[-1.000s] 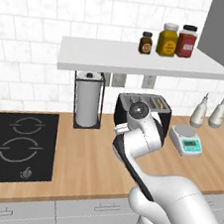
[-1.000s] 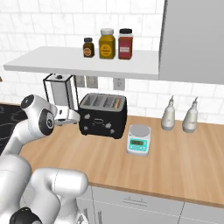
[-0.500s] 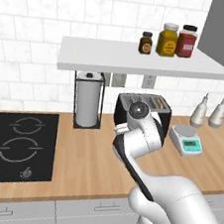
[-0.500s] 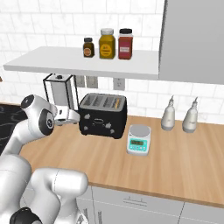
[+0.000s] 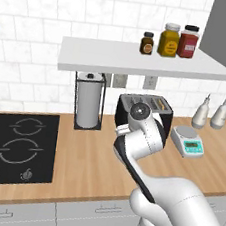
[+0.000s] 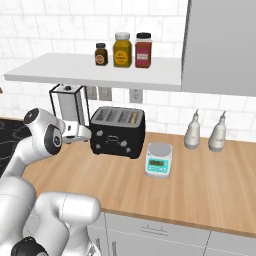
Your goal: Start the toaster. Once the lever pops up, take the bread to the plate on the dining counter.
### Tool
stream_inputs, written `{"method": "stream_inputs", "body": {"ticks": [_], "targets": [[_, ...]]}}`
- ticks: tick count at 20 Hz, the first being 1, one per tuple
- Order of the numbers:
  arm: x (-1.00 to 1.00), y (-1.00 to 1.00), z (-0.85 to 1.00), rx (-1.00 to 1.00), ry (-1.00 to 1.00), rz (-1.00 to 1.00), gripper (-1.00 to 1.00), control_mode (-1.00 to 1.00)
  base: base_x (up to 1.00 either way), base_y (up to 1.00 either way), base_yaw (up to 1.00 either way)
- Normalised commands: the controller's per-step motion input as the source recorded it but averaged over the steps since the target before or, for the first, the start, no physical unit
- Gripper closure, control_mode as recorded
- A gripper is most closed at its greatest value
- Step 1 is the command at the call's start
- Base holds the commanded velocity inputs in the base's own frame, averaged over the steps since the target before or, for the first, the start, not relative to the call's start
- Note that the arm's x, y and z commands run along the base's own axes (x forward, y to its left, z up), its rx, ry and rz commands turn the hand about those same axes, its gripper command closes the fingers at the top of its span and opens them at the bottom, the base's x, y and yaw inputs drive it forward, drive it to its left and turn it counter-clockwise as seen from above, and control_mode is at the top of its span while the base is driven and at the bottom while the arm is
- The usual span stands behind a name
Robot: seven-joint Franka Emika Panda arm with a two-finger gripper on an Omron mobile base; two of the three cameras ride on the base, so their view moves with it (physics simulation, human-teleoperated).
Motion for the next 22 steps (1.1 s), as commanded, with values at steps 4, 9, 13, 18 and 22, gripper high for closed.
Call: {"method": "stream_inputs", "body": {"ticks": [4, 9, 13, 18, 22], "targets": [[0.0, 0.0, 0.0, 0.0, 0.0, 0.0, -1.0, -1.0, 0.0, 0.0, 0.0], [0.0, 0.0, 0.0, 0.0, 0.0, 0.0, -1.0, -1.0, 0.0, 0.0, 0.0], [0.0, 0.0, 0.0, 0.0, 0.0, 0.0, -1.0, -1.0, 0.0, 0.0, 0.0], [0.0, 0.0, 0.0, 0.0, 0.0, 0.0, -1.0, -1.0, 0.0, 0.0, 0.0], [0.0, 0.0, 0.0, 0.0, 0.0, 0.0, -1.0, -1.0, 0.0, 0.0, 0.0]]}}
